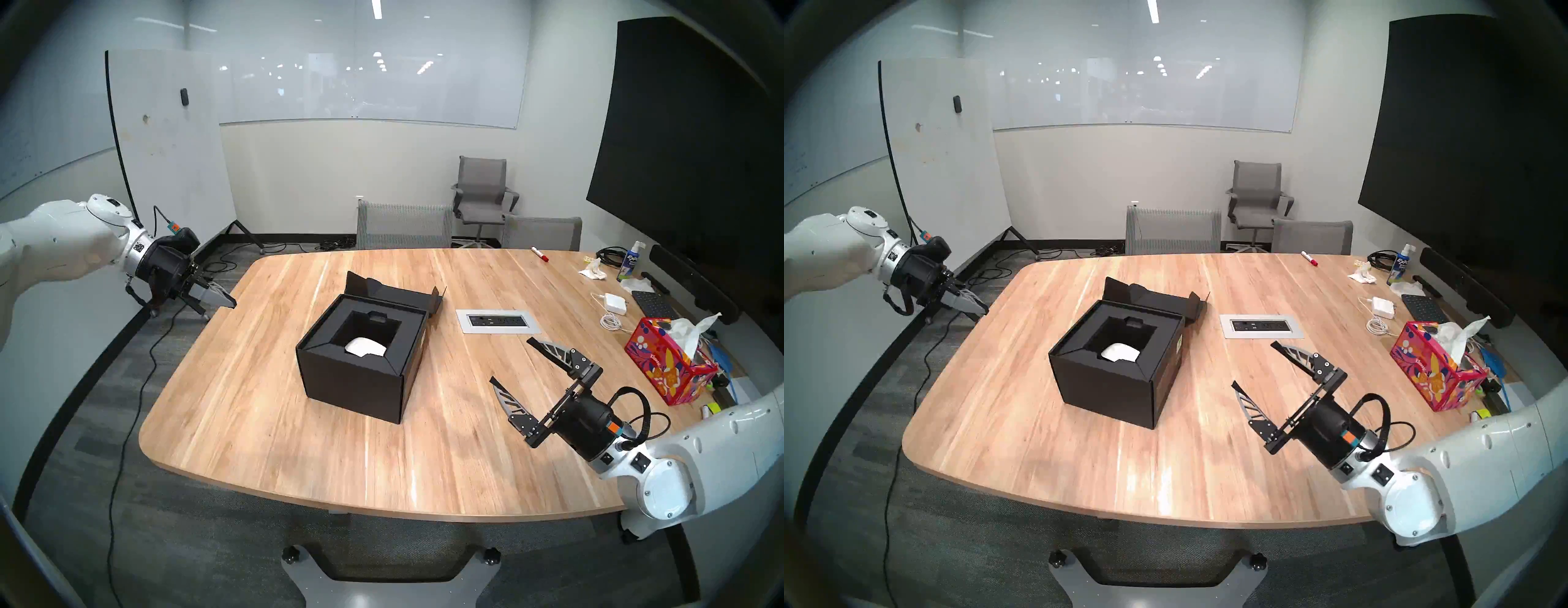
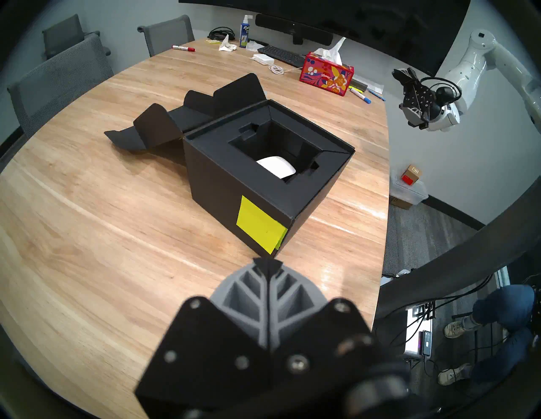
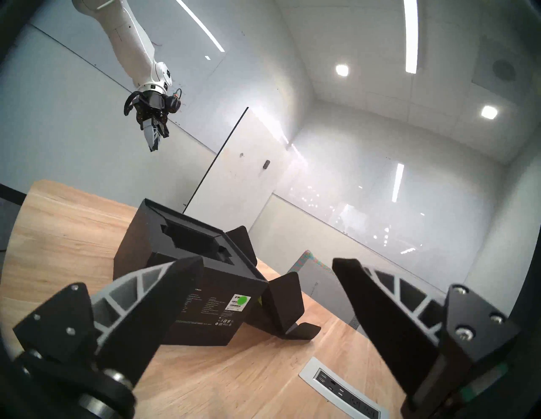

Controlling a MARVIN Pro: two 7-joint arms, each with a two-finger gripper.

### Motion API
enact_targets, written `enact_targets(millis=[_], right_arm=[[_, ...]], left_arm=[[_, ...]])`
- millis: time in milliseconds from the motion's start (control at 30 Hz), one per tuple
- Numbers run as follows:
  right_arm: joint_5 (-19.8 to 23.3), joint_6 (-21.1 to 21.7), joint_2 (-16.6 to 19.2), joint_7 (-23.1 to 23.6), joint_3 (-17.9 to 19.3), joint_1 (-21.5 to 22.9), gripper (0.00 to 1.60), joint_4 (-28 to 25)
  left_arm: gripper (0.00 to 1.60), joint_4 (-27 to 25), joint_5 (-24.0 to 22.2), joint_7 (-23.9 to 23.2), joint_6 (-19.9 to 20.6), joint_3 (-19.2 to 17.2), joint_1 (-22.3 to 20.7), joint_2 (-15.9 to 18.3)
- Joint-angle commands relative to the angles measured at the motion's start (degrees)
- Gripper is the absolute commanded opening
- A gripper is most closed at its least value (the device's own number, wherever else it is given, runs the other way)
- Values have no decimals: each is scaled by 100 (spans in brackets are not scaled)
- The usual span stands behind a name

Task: Open the box and place the mouse inside

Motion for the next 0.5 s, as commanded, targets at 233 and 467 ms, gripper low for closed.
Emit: enact_targets(millis=[233,467], right_arm=[[1245,-675,5,334,149,-98,160,236],[1846,-862,-258,812,201,-82,160,406]], left_arm=[[0,-7,-38,2,4,-23,-119,9],[0,-7,-38,2,4,-22,-119,9]])
